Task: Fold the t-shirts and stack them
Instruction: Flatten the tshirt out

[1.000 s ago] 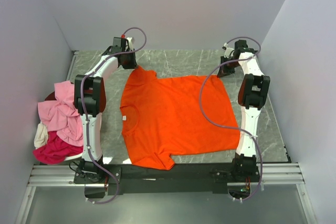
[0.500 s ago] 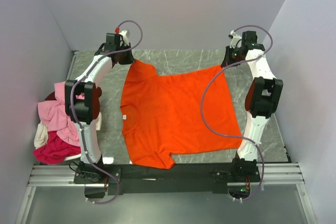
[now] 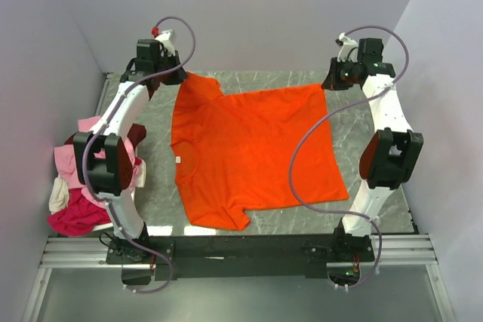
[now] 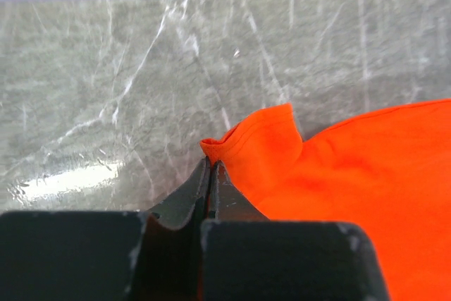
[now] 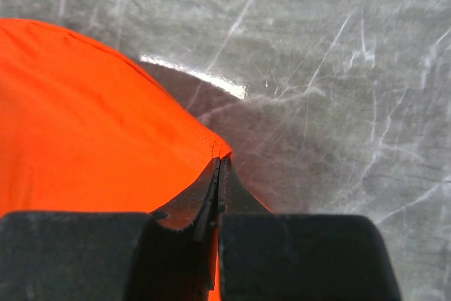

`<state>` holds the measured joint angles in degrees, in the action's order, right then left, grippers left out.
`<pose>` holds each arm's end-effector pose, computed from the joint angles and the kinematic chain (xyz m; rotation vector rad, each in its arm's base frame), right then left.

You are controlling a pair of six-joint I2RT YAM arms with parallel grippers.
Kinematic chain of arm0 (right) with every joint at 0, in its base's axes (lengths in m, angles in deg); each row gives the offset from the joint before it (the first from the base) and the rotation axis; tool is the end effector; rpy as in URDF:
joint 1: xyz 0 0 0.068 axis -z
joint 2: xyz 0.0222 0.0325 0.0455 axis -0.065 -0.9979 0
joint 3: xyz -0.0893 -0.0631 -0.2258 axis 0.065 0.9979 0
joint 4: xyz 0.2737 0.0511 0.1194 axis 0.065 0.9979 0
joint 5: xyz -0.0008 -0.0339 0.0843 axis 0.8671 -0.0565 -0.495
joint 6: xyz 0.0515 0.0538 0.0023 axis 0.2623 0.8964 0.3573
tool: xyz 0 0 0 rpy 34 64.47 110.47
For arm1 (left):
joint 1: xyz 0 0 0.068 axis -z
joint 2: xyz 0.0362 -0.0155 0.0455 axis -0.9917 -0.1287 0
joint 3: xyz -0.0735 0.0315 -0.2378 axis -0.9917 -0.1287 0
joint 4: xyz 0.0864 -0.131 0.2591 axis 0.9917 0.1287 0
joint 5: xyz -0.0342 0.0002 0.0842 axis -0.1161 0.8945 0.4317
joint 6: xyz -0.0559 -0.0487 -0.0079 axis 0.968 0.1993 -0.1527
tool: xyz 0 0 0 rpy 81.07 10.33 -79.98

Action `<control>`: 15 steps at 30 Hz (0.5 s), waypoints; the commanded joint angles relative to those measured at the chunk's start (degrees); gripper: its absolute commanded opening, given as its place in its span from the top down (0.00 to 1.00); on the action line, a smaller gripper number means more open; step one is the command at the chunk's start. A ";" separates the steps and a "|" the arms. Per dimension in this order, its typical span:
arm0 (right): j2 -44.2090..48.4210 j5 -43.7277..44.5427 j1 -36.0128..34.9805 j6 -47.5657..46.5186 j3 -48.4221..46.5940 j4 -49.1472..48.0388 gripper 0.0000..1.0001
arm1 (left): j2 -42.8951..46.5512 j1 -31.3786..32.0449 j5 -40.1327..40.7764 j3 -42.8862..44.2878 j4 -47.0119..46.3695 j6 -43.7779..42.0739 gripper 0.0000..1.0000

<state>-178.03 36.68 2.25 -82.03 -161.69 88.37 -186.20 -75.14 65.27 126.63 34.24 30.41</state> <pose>0.4822 -0.0199 0.2908 -0.3066 2.2474 0.4548 0.4918 -0.0808 0.2892 0.0238 2.1046 -0.5093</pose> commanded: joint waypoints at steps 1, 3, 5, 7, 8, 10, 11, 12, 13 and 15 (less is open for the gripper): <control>8.19 -1.11 -0.35 -1.38 -0.65 -0.29 1.00 | 6.93 -0.17 -1.10 0.10 -3.01 1.03 1.00; 11.08 -0.93 -0.35 -1.99 -1.18 0.59 1.00 | 8.52 -0.26 -1.19 -0.07 -3.44 1.12 1.00; 12.94 -0.67 -0.35 -2.34 -2.66 1.47 1.00 | 11.15 -0.17 -1.10 0.01 -3.79 1.30 1.00; 15.23 -0.41 -0.35 -3.04 -4.33 3.40 1.00 | 13.78 -0.17 -0.93 0.80 -4.06 1.39 1.00; 15.93 -0.32 -0.35 -3.22 -6.52 4.19 1.00 | 14.67 -0.17 -0.75 1.24 -4.06 1.47 1.00; 18.04 -0.14 -0.35 -3.75 -8.55 5.87 1.00 | 17.04 -0.17 -0.66 3.26 -3.88 1.30 1.00; 18.83 0.21 -0.35 -3.84 -10.74 6.48 1.00 | 17.83 -0.17 -0.57 3.96 -3.88 1.21 1.00; 20.14 0.38 -0.35 -4.10 -11.89 7.36 1.00 | 18.62 -0.17 -0.40 4.49 -3.97 1.30 1.00; 20.94 0.65 -0.35 -4.28 -13.21 7.89 1.00 | 20.55 -0.17 -0.40 5.63 -4.49 1.39 1.00; 23.04 1.44 -0.35 -4.54 -16.90 9.12 1.00 | 22.75 -0.17 -0.40 6.34 -5.64 1.65 1.00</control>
<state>-160.19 37.03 2.25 -85.20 -173.31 95.56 -168.67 -75.14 65.10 129.23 33.26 31.39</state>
